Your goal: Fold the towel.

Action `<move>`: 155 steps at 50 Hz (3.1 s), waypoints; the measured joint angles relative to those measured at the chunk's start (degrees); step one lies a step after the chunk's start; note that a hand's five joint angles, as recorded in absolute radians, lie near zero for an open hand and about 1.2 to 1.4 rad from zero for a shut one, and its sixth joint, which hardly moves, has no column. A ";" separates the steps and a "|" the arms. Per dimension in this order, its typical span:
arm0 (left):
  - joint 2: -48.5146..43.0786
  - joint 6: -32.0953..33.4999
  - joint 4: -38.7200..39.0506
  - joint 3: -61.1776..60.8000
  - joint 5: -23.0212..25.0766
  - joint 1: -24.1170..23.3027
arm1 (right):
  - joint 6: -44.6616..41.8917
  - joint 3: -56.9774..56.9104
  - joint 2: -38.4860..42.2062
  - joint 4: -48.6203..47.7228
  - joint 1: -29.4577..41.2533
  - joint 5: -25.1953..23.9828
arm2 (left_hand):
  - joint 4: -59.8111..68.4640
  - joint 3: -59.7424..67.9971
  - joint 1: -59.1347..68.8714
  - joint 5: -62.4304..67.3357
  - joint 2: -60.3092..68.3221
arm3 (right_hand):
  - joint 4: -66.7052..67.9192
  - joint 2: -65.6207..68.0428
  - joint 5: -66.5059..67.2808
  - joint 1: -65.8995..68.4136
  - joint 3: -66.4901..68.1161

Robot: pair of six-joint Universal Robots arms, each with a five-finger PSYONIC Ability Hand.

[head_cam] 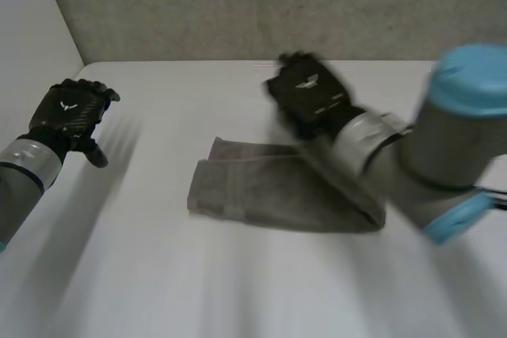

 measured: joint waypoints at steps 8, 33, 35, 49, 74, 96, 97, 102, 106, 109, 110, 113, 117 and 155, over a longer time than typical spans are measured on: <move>0.63 -0.52 0.00 -0.05 -0.16 -2.68 | -0.03 -4.88 11.34 -1.25 8.46 1.48 | 0.00 0.00 0.00 0.00 0.00 | 0.00 -21.59 -22.22 -22.13 0.00; -0.27 -5.55 -0.07 3.27 -0.29 -17.04 | 2.05 24.67 -13.29 -0.45 -12.99 -0.15 | 0.00 0.00 0.00 0.00 0.00 | 0.00 -59.37 -62.14 -60.42 0.00; -0.38 -6.67 -0.19 3.03 -0.13 -18.88 | 1.47 28.69 -14.50 -0.46 -16.49 -1.73 | 0.00 0.00 0.00 0.00 0.00 | 0.00 -59.37 -62.15 -60.44 0.00; -3.78 -7.51 -0.25 1.27 -0.33 -24.62 | -0.63 40.29 -12.20 -4.15 -27.93 -12.67 | 0.00 0.00 0.00 0.00 0.00 | 0.00 -32.03 -33.88 -33.36 0.00; -3.40 -7.97 -0.11 1.20 -0.53 -23.32 | 0.37 39.25 -7.34 -7.35 -27.85 -12.47 | 0.00 0.00 0.00 0.00 0.00 | 0.00 -21.58 -22.41 -22.28 0.00; -3.23 -8.04 0.16 0.20 -0.50 -22.80 | 0.67 41.13 -9.46 -9.28 -27.17 -12.31 | 0.00 0.00 0.00 0.00 0.00 | 0.00 -30.06 -31.13 -30.72 0.00; -3.23 -8.04 0.17 0.20 -0.49 -22.80 | 0.66 41.04 -9.08 -9.64 -27.15 -12.26 | 0.00 0.00 0.00 0.00 0.00 | 0.00 -27.00 -28.24 -27.48 0.00; -3.24 -8.05 0.23 0.19 -0.48 -22.75 | 0.48 40.31 -6.94 -11.22 -27.10 -11.77 | 0.00 0.00 0.00 0.00 0.00 | 0.00 -13.99 -16.86 -14.98 0.00; -3.29 -8.06 0.25 0.15 -0.48 -22.72 | 0.17 39.50 -5.57 -11.50 -27.25 -11.35 | 0.00 0.00 0.00 0.01 0.00 | 0.00 1.60 -1.06 -1.32 0.00; -3.28 -8.06 0.26 0.12 -0.48 -22.71 | 0.03 39.23 -5.49 -11.35 -27.63 -11.26 | 0.00 0.00 0.00 0.00 0.00 | 0.00 2.34 0.26 -1.30 0.00; -3.26 -8.06 0.27 0.10 -0.48 -22.69 | 0.00 39.23 -5.74 -11.22 -27.92 -11.27 | 0.00 0.00 0.00 0.00 0.00 | 0.00 2.34 0.26 -1.30 0.00; -3.18 -8.05 0.27 0.02 -0.49 -22.62 | -0.10 39.51 -7.08 -10.66 -29.35 -11.39 | 0.00 0.00 0.00 0.01 0.00 | 0.00 2.34 0.27 -1.30 0.00; -2.86 -8.05 0.27 -0.06 -0.51 -22.42 | -0.31 40.07 -9.78 -8.74 -32.81 -12.26 | 0.00 0.00 0.00 0.00 0.00 | 0.00 2.34 0.27 -1.29 0.00; -1.66 -8.32 0.56 -0.51 -0.56 -19.85 | -0.16 38.26 -14.95 -3.94 -29.47 -14.66 | 0.00 0.00 0.00 0.00 0.00 | 0.00 -30.44 -34.54 -32.25 0.00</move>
